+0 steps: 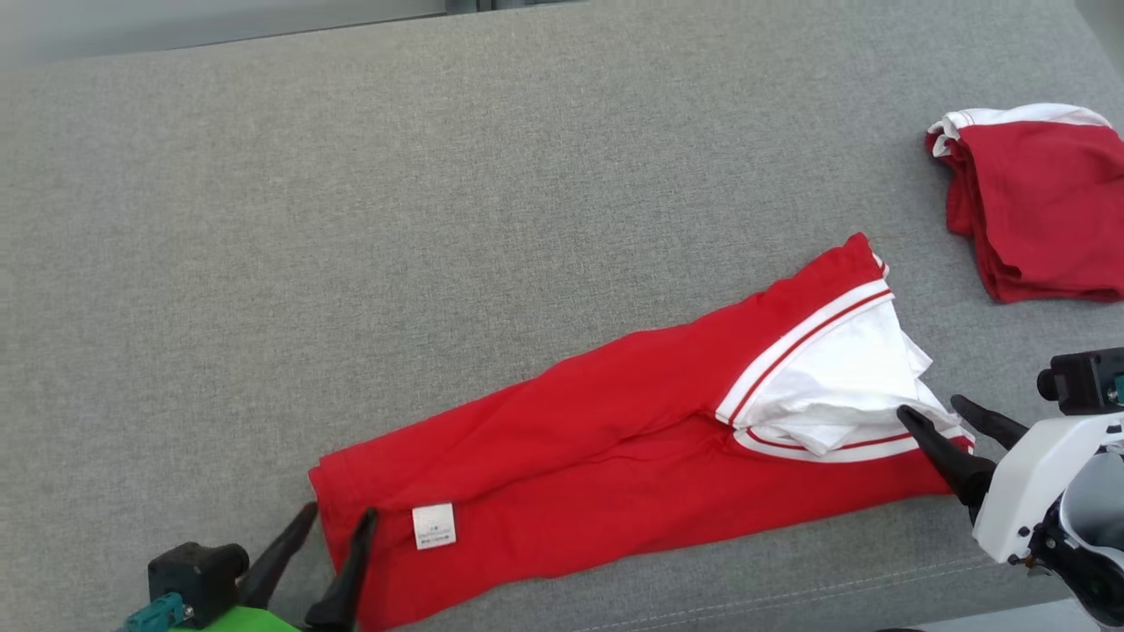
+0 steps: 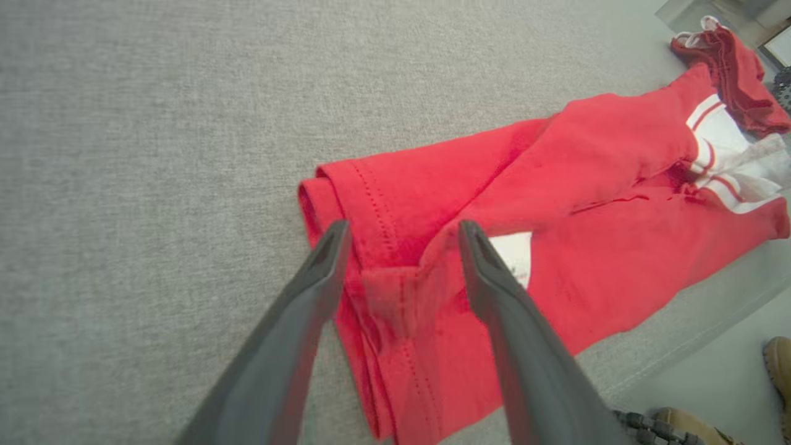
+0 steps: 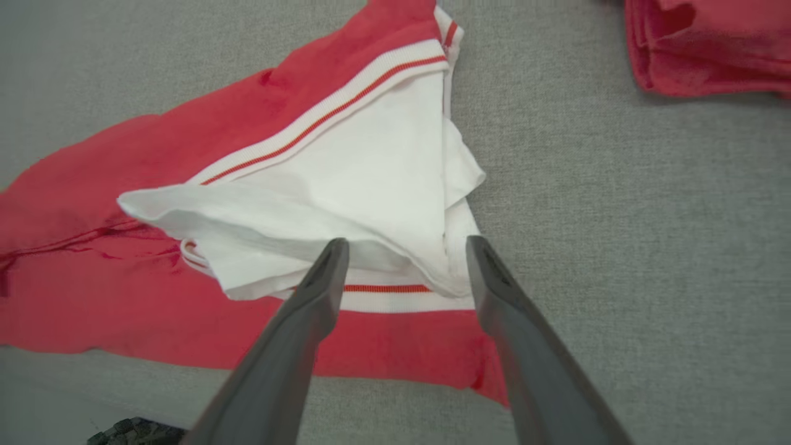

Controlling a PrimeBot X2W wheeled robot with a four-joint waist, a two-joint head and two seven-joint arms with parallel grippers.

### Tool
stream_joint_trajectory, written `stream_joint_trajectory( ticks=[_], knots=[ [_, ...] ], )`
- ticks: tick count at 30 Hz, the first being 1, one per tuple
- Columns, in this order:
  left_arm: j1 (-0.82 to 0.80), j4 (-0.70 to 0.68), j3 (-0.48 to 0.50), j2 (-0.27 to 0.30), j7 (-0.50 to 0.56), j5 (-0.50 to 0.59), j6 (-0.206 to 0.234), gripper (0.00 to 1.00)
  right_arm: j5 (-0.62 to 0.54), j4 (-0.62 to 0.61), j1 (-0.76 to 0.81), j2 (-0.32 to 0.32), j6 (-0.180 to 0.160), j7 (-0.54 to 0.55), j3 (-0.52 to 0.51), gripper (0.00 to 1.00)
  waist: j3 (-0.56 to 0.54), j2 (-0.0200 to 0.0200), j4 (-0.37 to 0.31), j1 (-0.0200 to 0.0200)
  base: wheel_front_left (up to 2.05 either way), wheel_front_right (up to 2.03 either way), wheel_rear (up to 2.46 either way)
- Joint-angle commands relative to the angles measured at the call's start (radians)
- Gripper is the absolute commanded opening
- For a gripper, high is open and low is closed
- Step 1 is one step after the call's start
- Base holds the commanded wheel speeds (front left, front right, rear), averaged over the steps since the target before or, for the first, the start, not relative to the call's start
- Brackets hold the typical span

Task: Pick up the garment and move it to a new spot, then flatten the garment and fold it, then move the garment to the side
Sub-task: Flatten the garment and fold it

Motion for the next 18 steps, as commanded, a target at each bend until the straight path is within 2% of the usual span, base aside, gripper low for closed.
stream_joint_trajectory(
  ticks=[1, 3, 6, 9, 14, 15, 18],
  knots=[
    [-0.005, 0.014, 0.004, 0.005, -0.022, 0.024, 0.013, 1.00, 0.008, -0.007, 0.008, -0.008, 0.000, 0.013, -0.006, 1.00, -0.023, 0.0000, 0.008, 0.0001, 0.00, 0.00, 0.00],
    [-0.005, 0.047, 0.014, 0.006, -0.074, 0.078, 0.051, 1.00, 0.025, -0.035, 0.004, -0.023, 0.000, 0.047, -0.023, 1.00, -0.038, 0.0000, 0.013, 0.0001, 0.00, 0.00, 0.00],
    [0.011, 0.076, 0.056, -0.001, -0.159, 0.143, 0.136, 1.00, 0.044, -0.075, -0.014, -0.037, 0.000, 0.105, -0.068, 1.00, -0.050, 0.0000, 0.022, 0.0001, 0.00, 0.00, 0.00],
    [0.018, 0.073, 0.090, -0.014, -0.194, 0.184, 0.180, 1.00, 0.021, -0.063, -0.042, -0.041, 0.000, 0.155, -0.096, 1.00, -0.049, 0.0000, 0.038, 0.0001, 0.00, 0.00, 0.00],
    [-0.009, 0.048, 0.133, -0.053, -0.211, 0.217, 0.183, 1.00, -0.047, 0.061, -0.115, -0.020, 0.000, 0.207, -0.091, 1.00, -0.034, 0.0000, 0.081, 0.0001, 0.00, 0.00, 0.00],
    [-0.020, 0.047, 0.142, -0.071, -0.213, 0.226, 0.170, 1.00, -0.071, 0.123, -0.141, -0.016, 0.000, 0.216, -0.078, 1.00, -0.027, 0.0000, 0.103, 0.0001, 0.00, 0.00, 0.00],
    [-0.040, 0.058, 0.148, -0.099, -0.213, 0.241, 0.144, 1.00, -0.083, 0.209, -0.169, -0.010, 0.000, 0.231, -0.061, 1.00, -0.017, 0.0000, 0.139, 0.0001, 0.00, 0.00, 0.00]
  ],
)
